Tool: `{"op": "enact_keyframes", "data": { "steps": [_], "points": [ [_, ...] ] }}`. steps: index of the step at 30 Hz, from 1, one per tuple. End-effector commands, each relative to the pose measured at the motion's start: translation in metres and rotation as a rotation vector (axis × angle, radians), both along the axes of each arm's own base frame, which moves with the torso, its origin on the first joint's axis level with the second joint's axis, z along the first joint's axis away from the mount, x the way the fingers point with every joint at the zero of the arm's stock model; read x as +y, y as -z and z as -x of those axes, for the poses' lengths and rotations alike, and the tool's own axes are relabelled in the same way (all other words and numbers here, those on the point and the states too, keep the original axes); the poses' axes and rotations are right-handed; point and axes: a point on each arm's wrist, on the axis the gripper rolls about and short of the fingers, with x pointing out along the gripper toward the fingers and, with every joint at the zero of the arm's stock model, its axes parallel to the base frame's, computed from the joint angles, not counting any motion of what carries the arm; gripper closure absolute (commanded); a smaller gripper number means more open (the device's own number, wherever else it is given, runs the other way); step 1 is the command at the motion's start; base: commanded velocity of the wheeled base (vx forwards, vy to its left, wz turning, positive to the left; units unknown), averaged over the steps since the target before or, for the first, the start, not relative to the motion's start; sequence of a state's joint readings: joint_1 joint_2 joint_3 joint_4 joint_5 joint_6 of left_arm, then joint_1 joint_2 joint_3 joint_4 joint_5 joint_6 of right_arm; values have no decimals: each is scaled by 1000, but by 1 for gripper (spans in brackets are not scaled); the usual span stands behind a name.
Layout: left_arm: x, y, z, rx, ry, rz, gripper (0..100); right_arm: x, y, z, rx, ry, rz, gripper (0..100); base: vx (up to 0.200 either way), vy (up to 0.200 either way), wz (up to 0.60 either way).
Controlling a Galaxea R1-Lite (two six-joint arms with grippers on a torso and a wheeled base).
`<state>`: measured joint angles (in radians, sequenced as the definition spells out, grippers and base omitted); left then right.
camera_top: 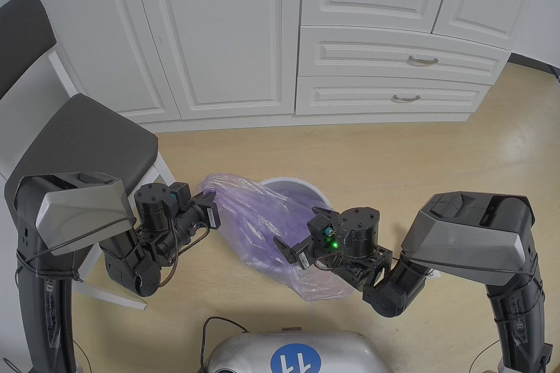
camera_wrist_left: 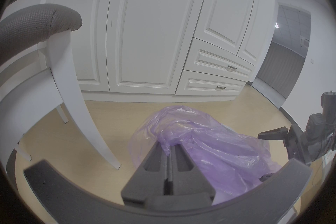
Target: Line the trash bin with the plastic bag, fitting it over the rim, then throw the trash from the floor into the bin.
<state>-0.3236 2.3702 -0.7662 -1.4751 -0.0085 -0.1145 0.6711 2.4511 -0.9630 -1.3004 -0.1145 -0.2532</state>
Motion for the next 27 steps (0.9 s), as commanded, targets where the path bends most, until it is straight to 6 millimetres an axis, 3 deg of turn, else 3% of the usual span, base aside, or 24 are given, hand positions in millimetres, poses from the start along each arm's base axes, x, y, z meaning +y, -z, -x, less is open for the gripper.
{"op": "enact_keyframes", "data": {
  "steps": [1, 3, 7, 13, 14, 17, 27],
  "points": [
    [0, 0, 0, 2, -1, 0, 100, 4, 11, -7, 0, 6, 7, 0, 0, 0, 0],
    [1, 1, 0, 3, -2, -1, 100, -1, -5, -7, -15, 11, -12, 0, 0, 0, 0],
    [0, 3, 0, 7, -1, -2, 100, -7, -13, -4, -14, 15, -12, 0, 0, 0, 0],
    [0, 2, 2, 9, 1, -2, 100, 5, 24, -1, 36, -5, 37, 0, 0, 0, 0],
    [0, 2, 2, 9, 1, -2, 100, 6, 28, -1, 41, -7, 43, 100, 0, 0, 0],
    [0, 2, 2, 10, 1, -3, 100, 6, 28, -3, 33, -5, 46, 100, 0, 0, 0],
    [0, 5, 2, 19, 2, -7, 100, -5, -17, -6, -44, 27, -19, 100, 0, 0, 0]
  ]
}}
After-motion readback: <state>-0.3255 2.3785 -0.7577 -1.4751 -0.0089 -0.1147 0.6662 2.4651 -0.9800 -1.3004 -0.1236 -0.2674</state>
